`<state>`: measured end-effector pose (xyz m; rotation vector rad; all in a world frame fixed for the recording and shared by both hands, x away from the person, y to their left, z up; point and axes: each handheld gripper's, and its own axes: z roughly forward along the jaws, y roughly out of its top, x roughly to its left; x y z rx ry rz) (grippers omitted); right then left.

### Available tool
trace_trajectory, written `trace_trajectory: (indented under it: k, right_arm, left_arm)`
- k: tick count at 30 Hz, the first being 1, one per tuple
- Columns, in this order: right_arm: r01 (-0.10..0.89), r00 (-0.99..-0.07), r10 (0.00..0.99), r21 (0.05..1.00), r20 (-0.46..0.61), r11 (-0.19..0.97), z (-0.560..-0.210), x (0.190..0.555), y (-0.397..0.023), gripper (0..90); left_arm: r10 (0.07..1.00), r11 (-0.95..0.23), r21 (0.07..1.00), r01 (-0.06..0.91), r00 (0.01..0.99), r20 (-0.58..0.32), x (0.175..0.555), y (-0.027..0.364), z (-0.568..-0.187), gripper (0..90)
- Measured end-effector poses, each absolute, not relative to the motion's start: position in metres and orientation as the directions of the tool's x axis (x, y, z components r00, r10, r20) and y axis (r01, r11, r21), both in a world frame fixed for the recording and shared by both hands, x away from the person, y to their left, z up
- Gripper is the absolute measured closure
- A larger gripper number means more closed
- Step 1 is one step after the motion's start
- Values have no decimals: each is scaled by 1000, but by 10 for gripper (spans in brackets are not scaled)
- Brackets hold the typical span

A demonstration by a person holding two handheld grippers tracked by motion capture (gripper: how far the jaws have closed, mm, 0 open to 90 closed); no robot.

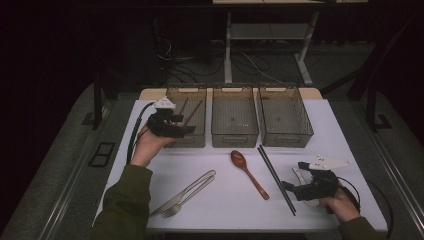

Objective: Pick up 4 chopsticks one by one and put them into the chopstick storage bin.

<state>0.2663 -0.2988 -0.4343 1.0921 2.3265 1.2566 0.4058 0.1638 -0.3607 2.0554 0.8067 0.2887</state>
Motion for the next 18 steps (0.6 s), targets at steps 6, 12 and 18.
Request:
trace_trajectory:
  k: [6,12,18]
  right_arm:
    - [492,-672,733,804,106,334,-434,265,-300,47]
    - [489,-667,738,807,102,330,-434,264,-301,47]
    - [484,-668,737,810,99,330,-432,263,-301,47]
  left_arm:
    - [624,-391,819,421,775,-100,385,164,-367,210]
    - [615,-399,821,408,783,-90,362,164,-377,150]
    - [614,-389,831,398,784,-88,341,167,-389,96]
